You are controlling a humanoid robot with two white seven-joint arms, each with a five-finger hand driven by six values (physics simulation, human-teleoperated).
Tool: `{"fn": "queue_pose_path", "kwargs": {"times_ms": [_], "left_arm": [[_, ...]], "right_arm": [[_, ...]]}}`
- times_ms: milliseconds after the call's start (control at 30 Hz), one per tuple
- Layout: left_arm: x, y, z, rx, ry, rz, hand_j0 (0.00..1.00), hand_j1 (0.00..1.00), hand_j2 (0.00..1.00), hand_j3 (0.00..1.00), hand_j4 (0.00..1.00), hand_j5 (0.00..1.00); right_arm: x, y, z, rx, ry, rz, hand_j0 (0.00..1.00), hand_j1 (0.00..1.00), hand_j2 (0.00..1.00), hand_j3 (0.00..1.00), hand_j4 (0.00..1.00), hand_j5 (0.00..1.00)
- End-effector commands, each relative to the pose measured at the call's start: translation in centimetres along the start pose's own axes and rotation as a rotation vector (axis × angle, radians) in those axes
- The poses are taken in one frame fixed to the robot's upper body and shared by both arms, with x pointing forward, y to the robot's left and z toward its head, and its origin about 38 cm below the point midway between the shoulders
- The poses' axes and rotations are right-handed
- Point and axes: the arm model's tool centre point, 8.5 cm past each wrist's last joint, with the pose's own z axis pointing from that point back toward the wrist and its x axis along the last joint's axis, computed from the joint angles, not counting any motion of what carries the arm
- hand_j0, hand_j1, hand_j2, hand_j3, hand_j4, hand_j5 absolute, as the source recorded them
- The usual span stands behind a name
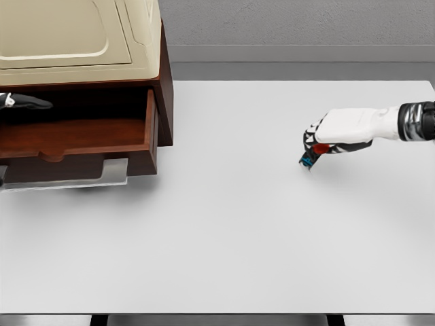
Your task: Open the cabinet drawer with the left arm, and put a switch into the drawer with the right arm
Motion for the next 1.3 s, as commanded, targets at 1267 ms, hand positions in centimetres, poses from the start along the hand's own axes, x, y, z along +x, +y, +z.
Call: {"fn": "queue_pose_path", "kwargs": {"times_ms": [1267], "left_arm": [[-0.8, 0.7, 1.0, 0.028, 0.039, 0.005, 1.0, 1.0, 1.0, 1.0, 1.0, 1.0]], "right_arm": [[13.3, -25.2, -7.6, -0.247, -0.392, 0.368, 0.46, 0.46, 0.46, 0.46, 0.46, 0.46]]}}
